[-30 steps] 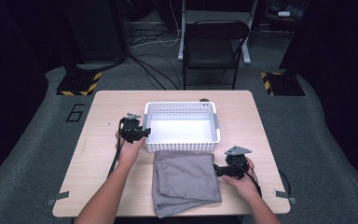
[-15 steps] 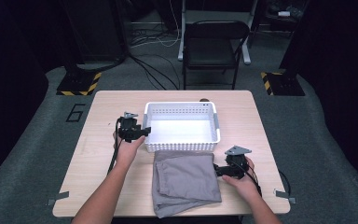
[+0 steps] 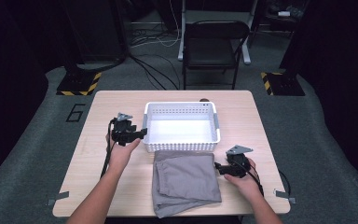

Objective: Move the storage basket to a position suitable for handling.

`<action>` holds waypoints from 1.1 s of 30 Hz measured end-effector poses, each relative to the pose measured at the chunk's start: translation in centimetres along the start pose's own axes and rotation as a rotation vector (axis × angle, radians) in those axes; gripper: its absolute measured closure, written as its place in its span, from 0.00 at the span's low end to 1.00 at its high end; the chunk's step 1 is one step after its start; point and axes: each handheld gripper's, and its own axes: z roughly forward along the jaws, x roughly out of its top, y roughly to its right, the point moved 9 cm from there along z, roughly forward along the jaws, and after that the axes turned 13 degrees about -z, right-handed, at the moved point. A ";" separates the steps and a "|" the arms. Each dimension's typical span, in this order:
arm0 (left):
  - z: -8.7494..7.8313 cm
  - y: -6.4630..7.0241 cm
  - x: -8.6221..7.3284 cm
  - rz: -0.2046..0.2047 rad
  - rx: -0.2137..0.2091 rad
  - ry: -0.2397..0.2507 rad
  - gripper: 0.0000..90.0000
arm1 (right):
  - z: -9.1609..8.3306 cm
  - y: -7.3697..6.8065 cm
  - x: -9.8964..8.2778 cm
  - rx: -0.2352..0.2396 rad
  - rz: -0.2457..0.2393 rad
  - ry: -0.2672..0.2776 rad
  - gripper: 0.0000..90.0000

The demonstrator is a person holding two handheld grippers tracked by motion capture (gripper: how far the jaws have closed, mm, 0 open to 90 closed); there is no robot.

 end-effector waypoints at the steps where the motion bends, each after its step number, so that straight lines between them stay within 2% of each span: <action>1: -0.3 0.2 -0.1 0.003 -0.008 0.003 0.49 | 0.0 -0.1 0.1 -0.002 0.015 -0.005 0.40; 2: -0.7 0.4 -0.3 0.009 -0.013 0.003 0.49 | -0.1 0.0 0.0 -0.003 -0.002 -0.017 0.42; 3: -0.9 0.5 -0.5 0.013 -0.014 0.001 0.48 | -0.3 -0.2 0.1 0.006 0.027 -0.030 0.45; 5: -1.5 0.7 -1.0 0.025 -0.018 -0.008 0.48 | -0.5 -0.3 0.3 0.001 0.019 -0.023 0.46; 6: -1.7 0.9 -1.2 0.027 -0.022 -0.009 0.47 | -0.7 -0.3 0.4 0.003 -0.001 -0.023 0.48; 8: -2.0 1.2 -1.5 0.039 -0.031 -0.009 0.47 | -1.0 -0.5 0.8 -0.005 0.022 -0.008 0.48; 9: -2.3 1.4 -1.9 0.046 -0.033 -0.017 0.46 | -1.1 -0.4 0.8 -0.007 0.001 -0.010 0.49; 10: -2.4 1.5 -2.1 0.053 -0.038 -0.017 0.46 | -1.4 -0.6 1.0 -0.005 0.026 -0.005 0.49; 12: -2.7 1.9 -2.6 0.052 -0.040 -0.018 0.45 | -1.7 -0.6 1.1 -0.006 0.037 0.000 0.49; 13: -2.9 2.1 -3.0 0.064 -0.047 -0.028 0.45 | -1.9 -0.7 1.3 0.003 0.054 0.004 0.49; 15: -3.0 2.6 -3.4 0.055 -0.048 -0.018 0.43 | -2.4 -1.1 1.6 0.015 0.090 0.017 0.49; 16: -3.0 2.8 -3.8 0.052 -0.051 -0.015 0.43 | -2.6 -1.1 1.7 0.016 0.078 0.019 0.49; 17: -3.1 3.0 -4.2 0.056 -0.054 -0.022 0.42 | -2.9 -1.4 1.9 0.016 0.095 0.020 0.48; 18: -3.2 3.2 -4.5 0.050 -0.055 -0.023 0.41 | -3.1 -1.5 1.9 0.016 0.092 0.029 0.48; 21: -3.3 3.5 -5.7 0.066 -0.061 -0.046 0.39 | -3.7 -2.3 1.9 0.027 0.113 0.035 0.47; 22: -3.5 3.5 -6.2 0.084 -0.060 -0.061 0.38 | -3.9 -2.5 1.9 0.030 0.114 0.035 0.47; 24: -3.6 3.7 -7.0 0.060 -0.068 -0.063 0.38 | -4.4 -3.0 2.0 0.032 0.110 0.045 0.47; 30: -3.8 3.7 -8.8 0.060 -0.069 -0.089 0.36 | -5.1 -4.0 2.2 0.024 0.097 0.069 0.47; 32: -3.8 3.7 -9.3 0.090 -0.070 -0.103 0.36 | -5.1 -4.4 2.2 0.023 0.088 0.072 0.46; 33: -3.9 3.8 -9.7 0.090 -0.076 -0.114 0.36 | -5.1 -4.5 2.3 0.024 0.082 0.077 0.46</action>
